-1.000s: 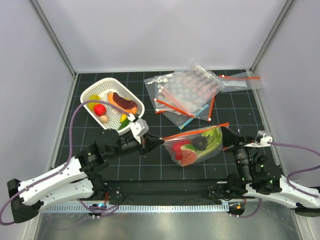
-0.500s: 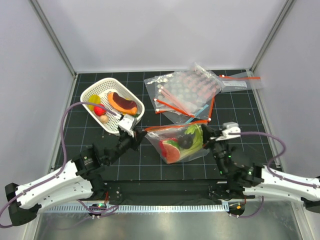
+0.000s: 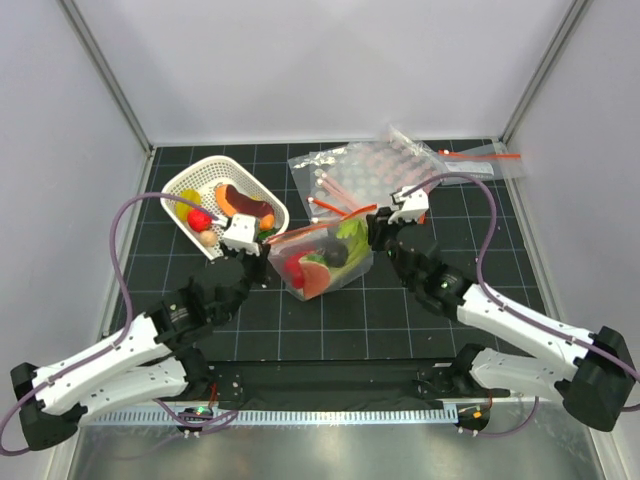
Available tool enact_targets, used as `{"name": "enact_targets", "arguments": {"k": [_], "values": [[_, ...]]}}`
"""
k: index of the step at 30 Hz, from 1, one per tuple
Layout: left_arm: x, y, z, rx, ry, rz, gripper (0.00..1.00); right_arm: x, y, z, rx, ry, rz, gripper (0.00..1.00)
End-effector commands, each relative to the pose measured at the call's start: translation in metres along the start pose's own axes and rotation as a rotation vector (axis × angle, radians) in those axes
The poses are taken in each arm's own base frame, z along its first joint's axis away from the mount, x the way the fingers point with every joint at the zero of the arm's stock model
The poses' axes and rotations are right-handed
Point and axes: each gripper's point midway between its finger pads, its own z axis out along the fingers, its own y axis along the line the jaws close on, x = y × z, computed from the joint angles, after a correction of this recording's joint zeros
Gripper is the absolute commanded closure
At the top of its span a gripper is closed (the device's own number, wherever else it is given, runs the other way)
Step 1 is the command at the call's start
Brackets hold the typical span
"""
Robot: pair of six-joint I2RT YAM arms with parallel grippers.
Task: Place the food in the zip-top bag and seal the zipper
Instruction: Place the zipper food storage bag at the center of the board, then reset both arms
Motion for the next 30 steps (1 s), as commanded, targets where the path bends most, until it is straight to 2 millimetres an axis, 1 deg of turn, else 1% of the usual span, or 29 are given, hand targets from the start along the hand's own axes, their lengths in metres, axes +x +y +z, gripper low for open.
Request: {"name": "enact_targets", "arguments": {"k": [1, 2, 3, 4, 5, 6, 7, 8, 9, 10, 13, 14, 15, 16, 17, 18, 19, 21, 22, 25, 30], "values": [[-0.021, 0.022, 0.010, -0.149, -0.040, 0.004, 0.96, -0.018, 0.009, 0.014, -0.019, 0.003, 0.085, 0.66], [-0.021, 0.023, 0.015, -0.157, -0.031, 0.008, 0.93, -0.014, 0.010, 0.017, -0.019, 0.018, 0.077, 0.59], [-0.018, 0.023, 0.019, -0.159, -0.017, 0.015, 0.88, -0.015, 0.011, 0.016, -0.027, 0.015, 0.080, 0.35], [-0.009, 0.019, 0.026, -0.148, 0.016, 0.031, 0.74, -0.012, 0.010, 0.015, -0.029, 0.014, 0.084, 0.24], [-0.007, 0.025, 0.031, -0.165, 0.025, 0.025, 0.65, -0.016, 0.010, 0.012, -0.033, 0.000, 0.109, 0.17], [-0.003, 0.026, 0.034, -0.168, 0.039, 0.021, 0.54, -0.018, 0.010, 0.009, -0.040, -0.006, 0.115, 0.08], [-0.001, 0.030, 0.038, -0.170, 0.050, 0.005, 0.28, -0.019, 0.008, 0.007, -0.037, -0.008, 0.119, 0.04], [0.002, 0.030, 0.041, -0.173, 0.059, -0.017, 0.14, -0.021, 0.003, 0.003, -0.015, -0.008, 0.141, 0.00], [0.003, 0.031, 0.042, -0.176, 0.060, -0.035, 0.01, -0.026, 0.002, 0.001, -0.007, -0.012, 0.159, 0.00], [0.003, 0.032, 0.042, -0.178, 0.060, -0.050, 0.00, -0.028, 0.000, -0.001, 0.004, -0.013, 0.164, 0.00], [0.000, 0.026, 0.037, -0.129, 0.048, -0.114, 0.01, -0.040, -0.012, -0.011, 0.058, -0.033, 0.232, 0.00], [-0.009, 0.016, 0.029, -0.062, 0.018, -0.166, 0.00, -0.042, -0.015, -0.014, 0.068, -0.039, 0.251, 0.00], [-0.013, 0.014, 0.024, -0.030, -0.004, -0.189, 0.00, -0.043, -0.015, -0.016, 0.069, -0.047, 0.274, 0.00], [-0.008, 0.013, 0.021, -0.005, -0.011, -0.202, 0.00, -0.044, -0.018, -0.020, 0.066, -0.059, 0.284, 0.00], [-0.012, 0.011, 0.017, 0.019, -0.041, -0.216, 0.00, -0.045, -0.019, -0.022, 0.068, -0.067, 0.291, 0.00], [-0.024, 0.015, 0.006, 0.033, -0.092, -0.239, 0.00, -0.045, -0.021, -0.023, 0.070, -0.074, 0.299, 0.00], [-0.018, 0.019, 0.004, 0.023, -0.098, -0.235, 0.00, -0.048, -0.023, -0.025, 0.077, -0.085, 0.306, 0.00], [-0.027, 0.029, -0.007, 0.009, -0.162, -0.262, 0.00, -0.049, -0.026, -0.027, 0.088, -0.087, 0.304, 0.00], [-0.022, 0.031, -0.009, 0.009, -0.167, -0.266, 0.00, -0.050, -0.027, -0.028, 0.093, -0.089, 0.307, 0.00], [-0.027, 0.031, -0.016, 0.037, -0.202, -0.292, 0.00, -0.050, -0.033, -0.030, 0.114, -0.100, 0.310, 0.00], [-0.023, 0.033, -0.016, 0.034, -0.204, -0.292, 0.00, -0.052, -0.037, -0.035, 0.116, -0.124, 0.320, 0.00]]}}
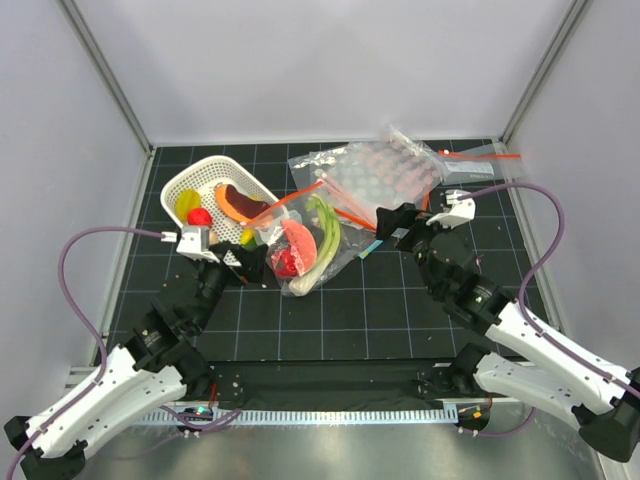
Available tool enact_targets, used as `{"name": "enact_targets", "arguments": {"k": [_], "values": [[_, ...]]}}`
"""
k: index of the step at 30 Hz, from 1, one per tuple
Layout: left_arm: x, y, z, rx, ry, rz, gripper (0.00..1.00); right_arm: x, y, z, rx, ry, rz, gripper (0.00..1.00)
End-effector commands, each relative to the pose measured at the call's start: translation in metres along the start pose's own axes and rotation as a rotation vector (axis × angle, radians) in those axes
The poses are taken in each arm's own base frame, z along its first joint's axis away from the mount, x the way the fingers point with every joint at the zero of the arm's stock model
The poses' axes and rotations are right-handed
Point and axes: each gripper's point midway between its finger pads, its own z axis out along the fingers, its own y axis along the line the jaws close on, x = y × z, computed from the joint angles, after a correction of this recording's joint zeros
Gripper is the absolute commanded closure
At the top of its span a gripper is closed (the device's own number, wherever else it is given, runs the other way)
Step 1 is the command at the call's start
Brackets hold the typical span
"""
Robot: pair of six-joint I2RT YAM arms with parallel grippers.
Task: Place the food in the zip-top bag and seal the zipper
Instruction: Reset both arms
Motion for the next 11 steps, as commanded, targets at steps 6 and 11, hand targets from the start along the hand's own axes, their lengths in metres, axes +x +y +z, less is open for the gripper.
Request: {"name": "enact_targets", "arguments": {"k": [6, 11], "values": [[-0.0068, -0.0052, 0.0029, 0.018, -0.037, -0.033, 0.00, -0.0141, -0.0114, -0.0038, 0.050, -0.073, 0.055, 0.00], [-0.0080, -0.0025, 0.0021, 0.008, -0.046, -0.029, 0.00, -0.0090, -0.0078, -0.0035, 0.021, -0.059, 0.034, 0.00]]}}
